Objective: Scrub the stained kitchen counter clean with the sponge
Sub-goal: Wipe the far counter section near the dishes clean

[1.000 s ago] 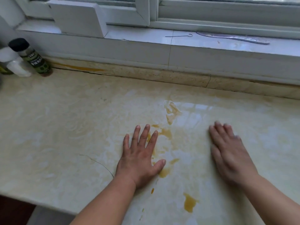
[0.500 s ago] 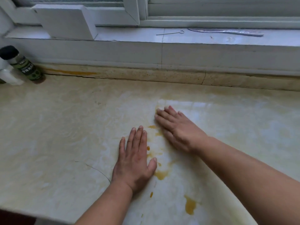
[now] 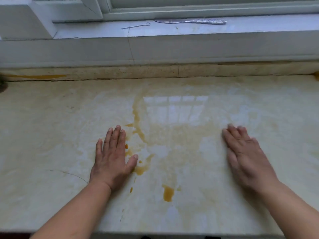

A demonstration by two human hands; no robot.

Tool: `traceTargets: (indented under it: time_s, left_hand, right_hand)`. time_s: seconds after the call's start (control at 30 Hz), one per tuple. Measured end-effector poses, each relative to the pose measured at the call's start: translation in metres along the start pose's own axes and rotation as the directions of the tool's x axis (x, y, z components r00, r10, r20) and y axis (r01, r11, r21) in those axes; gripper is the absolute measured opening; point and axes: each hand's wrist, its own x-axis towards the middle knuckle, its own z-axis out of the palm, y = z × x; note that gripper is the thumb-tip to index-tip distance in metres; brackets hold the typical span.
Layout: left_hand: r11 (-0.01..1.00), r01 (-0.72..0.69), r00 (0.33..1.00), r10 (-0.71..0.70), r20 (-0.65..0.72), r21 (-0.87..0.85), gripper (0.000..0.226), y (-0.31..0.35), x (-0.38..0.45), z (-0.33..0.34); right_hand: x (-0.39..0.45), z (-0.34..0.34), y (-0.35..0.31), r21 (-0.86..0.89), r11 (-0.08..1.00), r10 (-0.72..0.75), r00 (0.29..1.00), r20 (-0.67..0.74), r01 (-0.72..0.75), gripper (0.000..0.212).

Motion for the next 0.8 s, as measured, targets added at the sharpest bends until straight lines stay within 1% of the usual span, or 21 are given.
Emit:
traceTargets:
  time_s: [0.07,0.13,0.2,0.27,0.3,0.33,0.4,0.43,0.5,0.53,0.6,0.63,0.67,0.7,0.77,0.8]
  left_hand:
    - [1.0,0.0,1.0,0.0,0.001,-0.002,0.1,0.001,0.0,0.0]
    - [1.0,-0.001,1.0,0.001,-0.003,0.0,0.1,0.003,0.0,-0.001]
    - [1.0,0.0,1.0,0.0,-0.007,0.002,0.1,0.001,-0.001,0.0]
    - [1.0,0.001,1.0,-0.001,-0.015,0.0,0.099,0.002,-0.001,0.001]
    - [1.0,-0.001,1.0,0.001,-0.022,-0.002,0.099,0.002,0.0,0.001]
    - [1.0,-0.006,1.0,0.006,-0.027,-0.007,0.098,0.002,0.0,0.001]
    - [1.0,-0.01,0.999,0.009,-0.031,-0.015,0.098,0.001,0.001,0.001]
    - [1.0,-0.01,1.0,0.009,-0.026,-0.011,0.098,0.0,0.0,0.002]
    - [1.0,-0.015,0.999,0.015,-0.032,-0.012,0.097,-0.001,0.0,0.002]
    - [1.0,-0.018,0.999,0.017,-0.041,-0.016,0.097,-0.001,-0.001,0.002]
    - [1.0,-0.016,0.999,0.015,-0.045,-0.019,0.097,-0.001,-0.001,0.002]
    - [1.0,-0.018,0.999,0.017,-0.047,-0.02,0.097,-0.001,-0.001,0.002]
    - [1.0,-0.024,0.998,0.023,-0.05,-0.02,0.096,-0.001,-0.001,0.003]
    - [0.999,-0.027,0.998,0.026,-0.056,-0.019,0.096,-0.002,-0.001,0.003]
    - [0.999,-0.031,0.998,0.03,-0.061,-0.01,0.095,-0.003,0.0,0.005]
    - [0.999,-0.035,0.997,0.035,-0.064,-0.004,0.095,-0.003,0.0,0.006]
  right_hand:
    - [-0.01,-0.015,0.043,-0.006,0.98,0.198,0.98,-0.022,-0.198,0.066]
    - [-0.012,-0.02,0.058,-0.007,0.961,0.275,0.96,-0.048,-0.276,0.072]
    - [-0.003,-0.013,0.044,0.006,0.945,0.327,0.941,-0.087,-0.327,0.077]
    - [0.015,-0.005,0.011,0.063,0.922,0.386,0.918,-0.095,-0.381,0.079]
    - [0.027,-0.002,-0.011,0.087,0.932,0.359,0.929,-0.092,-0.351,0.078]
    - [0.038,0.002,-0.038,0.098,0.956,0.285,0.955,-0.083,-0.276,0.075]
    - [0.057,0.014,-0.097,0.094,0.994,0.066,0.997,-0.037,-0.062,0.067]
    - [0.063,0.02,-0.126,0.086,0.995,-0.051,0.999,-0.007,0.051,0.066]
    - [0.069,0.025,-0.164,0.059,0.964,-0.262,0.964,0.038,0.26,0.066]
    - [0.072,0.025,-0.169,0.037,0.94,-0.341,0.939,0.054,0.339,0.066]
    - [0.081,0.018,-0.15,-0.002,0.907,-0.42,0.905,0.063,0.421,0.065]
    - [0.087,0.013,-0.13,-0.008,0.909,-0.415,0.908,0.058,0.416,0.065]
    - [0.091,0.006,-0.106,-0.001,0.928,-0.373,0.927,0.049,0.373,0.065]
    - [0.095,-0.003,-0.077,0.012,0.955,-0.298,0.954,0.029,0.298,0.064]
    - [0.097,-0.023,-0.011,0.013,0.997,-0.08,0.996,-0.045,0.081,0.066]
    - [0.095,-0.035,0.023,0.007,0.999,0.043,0.996,-0.083,-0.042,0.069]
